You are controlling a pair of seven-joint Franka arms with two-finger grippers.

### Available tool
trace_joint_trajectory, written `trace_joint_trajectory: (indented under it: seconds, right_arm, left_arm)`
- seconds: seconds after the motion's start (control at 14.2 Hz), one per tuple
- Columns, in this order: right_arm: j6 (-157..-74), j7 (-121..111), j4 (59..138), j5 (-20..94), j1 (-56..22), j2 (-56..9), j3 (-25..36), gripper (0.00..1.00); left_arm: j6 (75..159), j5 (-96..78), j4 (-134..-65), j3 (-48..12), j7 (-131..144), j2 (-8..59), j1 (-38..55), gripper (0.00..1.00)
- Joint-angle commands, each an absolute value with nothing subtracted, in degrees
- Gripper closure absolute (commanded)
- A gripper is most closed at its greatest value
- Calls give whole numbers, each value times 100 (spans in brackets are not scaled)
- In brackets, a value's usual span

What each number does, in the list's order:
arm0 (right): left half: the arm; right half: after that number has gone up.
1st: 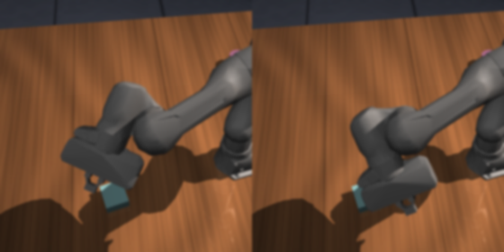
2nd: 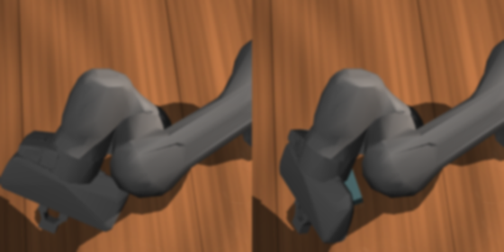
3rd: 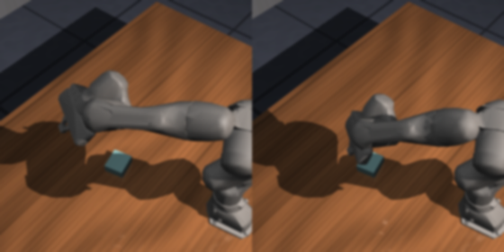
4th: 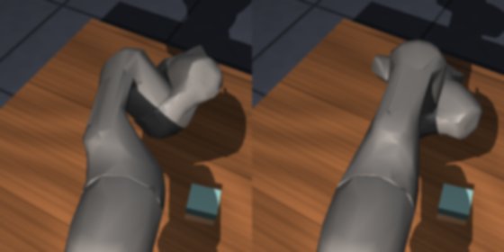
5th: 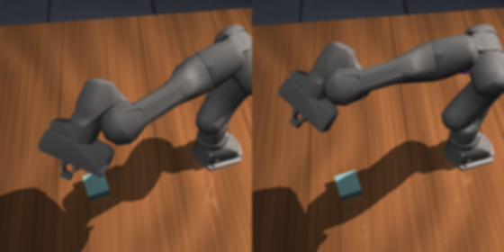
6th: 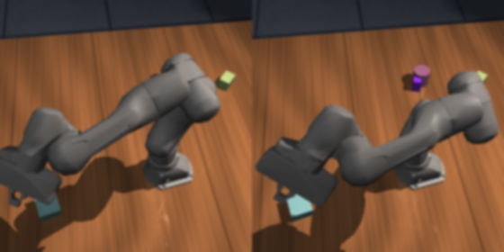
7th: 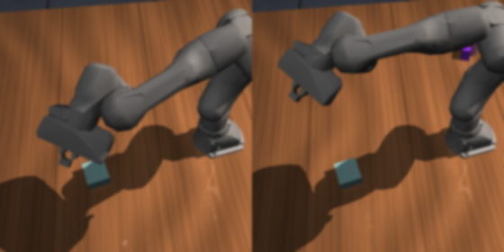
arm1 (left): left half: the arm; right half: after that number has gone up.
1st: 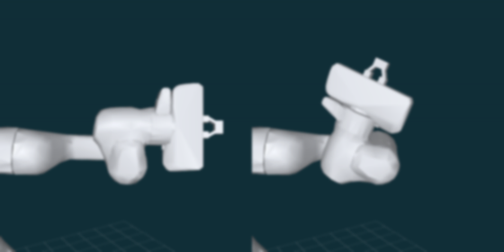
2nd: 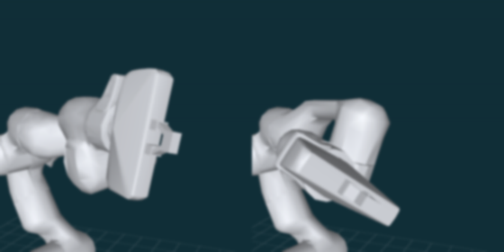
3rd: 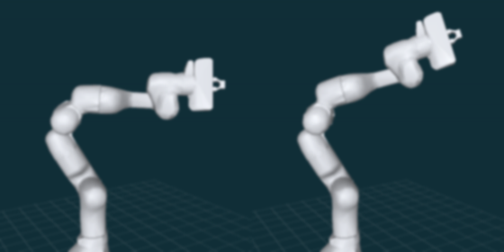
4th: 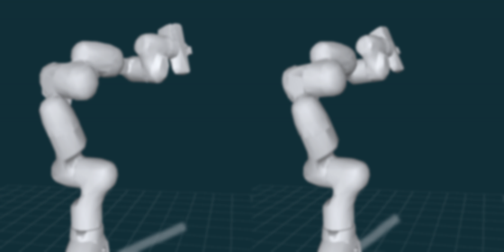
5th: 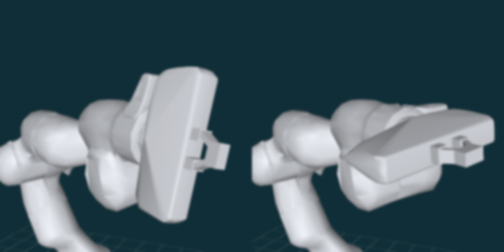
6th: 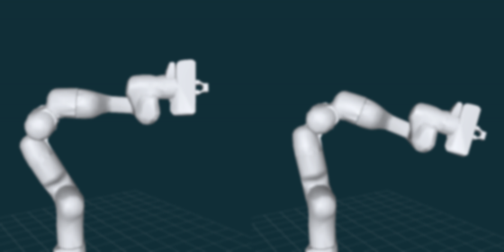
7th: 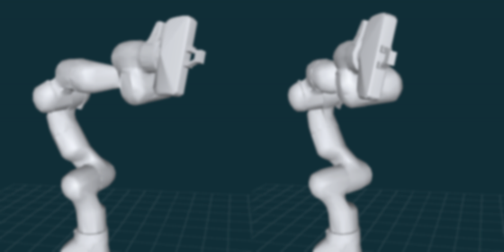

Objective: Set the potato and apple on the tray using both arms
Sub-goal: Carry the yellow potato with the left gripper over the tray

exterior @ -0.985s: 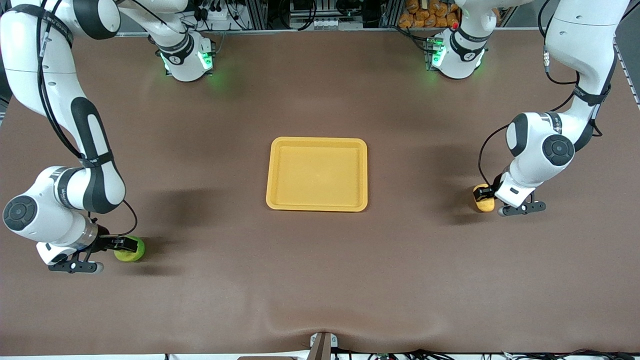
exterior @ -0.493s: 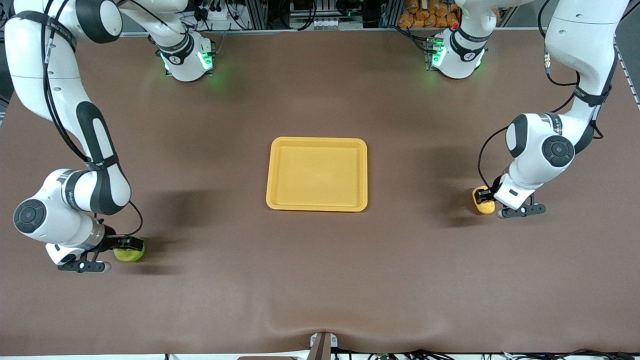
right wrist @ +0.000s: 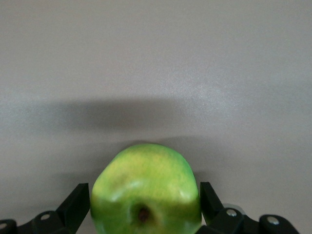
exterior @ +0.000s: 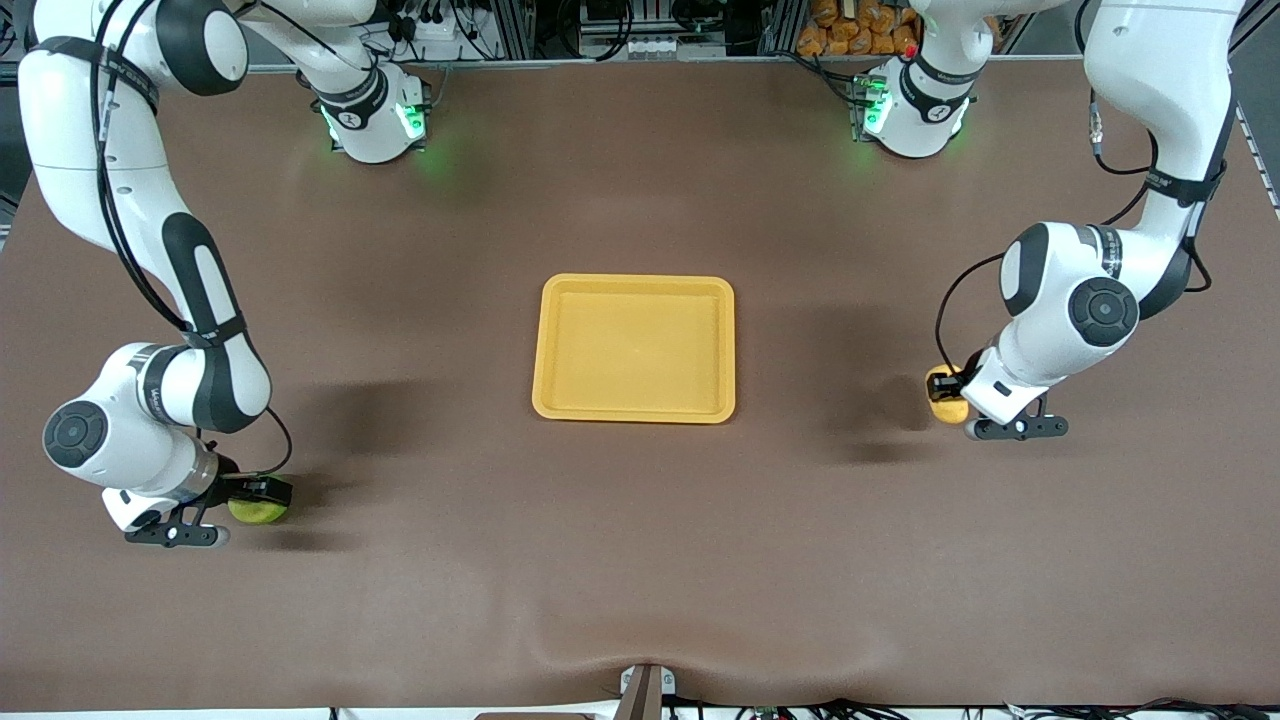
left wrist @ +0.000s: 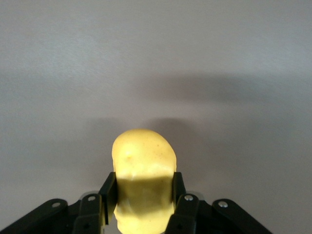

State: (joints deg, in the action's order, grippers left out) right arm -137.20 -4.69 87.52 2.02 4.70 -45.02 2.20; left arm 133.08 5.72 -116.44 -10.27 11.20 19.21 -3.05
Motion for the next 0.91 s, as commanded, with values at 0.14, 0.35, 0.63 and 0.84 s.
trace_joint_trajectory:
  seconds: [0.14, 0.35, 0.63, 0.84]
  right_arm:
    - [-13685, -422, 8613, 185, 475, -4588, 202, 79]
    - [-13212, -431, 8543, 193, 510, -4570, 202, 98]
    - [-12219, -396, 8052, 246, 527, -4579, 202, 100]
    - [-12155, -378, 8007, 176, 492, -4579, 211, 100]
  left_arm:
    - [12042, 703, -10864, -1397, 1239, 1775, -141, 89]
    - [11988, 703, -10688, -1415, 1563, 1810, 131, 91]
    - [11988, 703, -10504, -1415, 1845, 1854, 561, 90]
    - [11988, 686, -10337, -1415, 2274, 2029, 1097, 91]
